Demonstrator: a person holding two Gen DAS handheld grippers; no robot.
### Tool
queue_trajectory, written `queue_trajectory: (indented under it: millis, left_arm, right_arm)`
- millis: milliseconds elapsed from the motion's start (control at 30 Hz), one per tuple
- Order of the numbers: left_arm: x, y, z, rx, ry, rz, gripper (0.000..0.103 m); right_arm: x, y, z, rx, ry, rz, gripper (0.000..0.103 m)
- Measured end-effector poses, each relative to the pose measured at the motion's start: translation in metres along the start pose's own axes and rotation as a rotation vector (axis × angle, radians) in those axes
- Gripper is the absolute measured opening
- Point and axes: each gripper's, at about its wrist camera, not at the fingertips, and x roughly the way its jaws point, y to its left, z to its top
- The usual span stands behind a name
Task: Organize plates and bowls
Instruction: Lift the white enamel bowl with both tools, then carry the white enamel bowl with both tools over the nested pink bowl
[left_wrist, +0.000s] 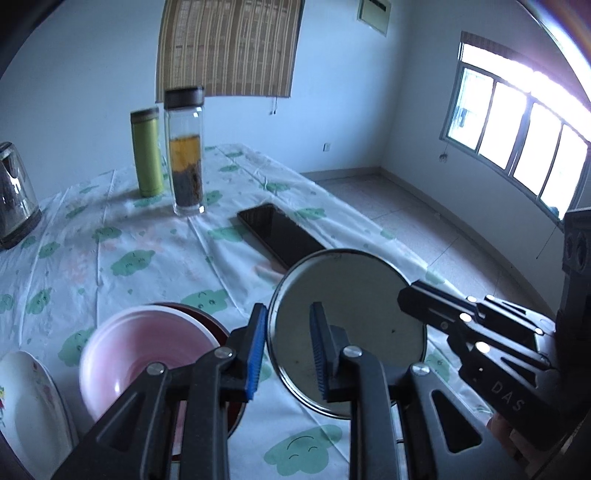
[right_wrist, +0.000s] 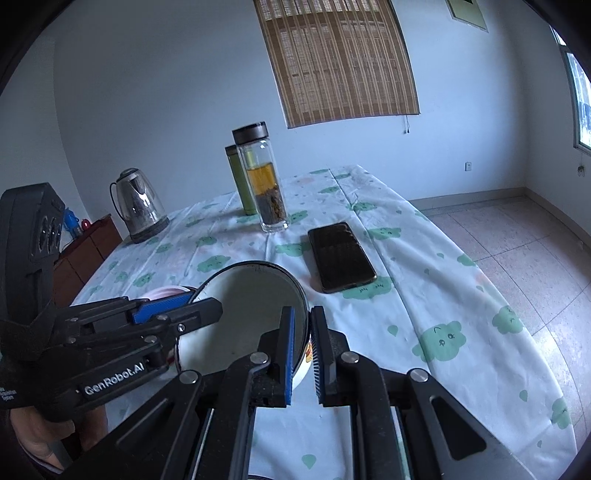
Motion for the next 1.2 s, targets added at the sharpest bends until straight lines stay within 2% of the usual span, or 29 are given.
queue_trajectory:
  millis: [200, 600, 1000, 1200]
  left_arm:
    - [-0.031, 0.009, 0.009, 0.000, -0.072, 0.013, 0.021]
    - [-0.055, 0.048, 0.011, -0.083, -0.118, 0.033, 0.021]
    - [-0.058, 0.081, 0.004, -0.132, -0.121, 0.116, 0.021]
    - [-0.048, 0.089, 0.000, -0.138, -0.092, 0.137, 0.021]
  right_arm:
    - [-0.007, 0.017, 0.007, -0.013, -0.006, 0.045, 0.011]
    - [-0.011, 0.060, 0.024, -0.078, -0.036, 0.075, 0.011]
    - [0.021, 0.094, 0.026, -0.119, 0.024, 0.107, 0.011]
    - [0.042, 0.094, 0.019, -0.106, 0.076, 0.112, 0.011]
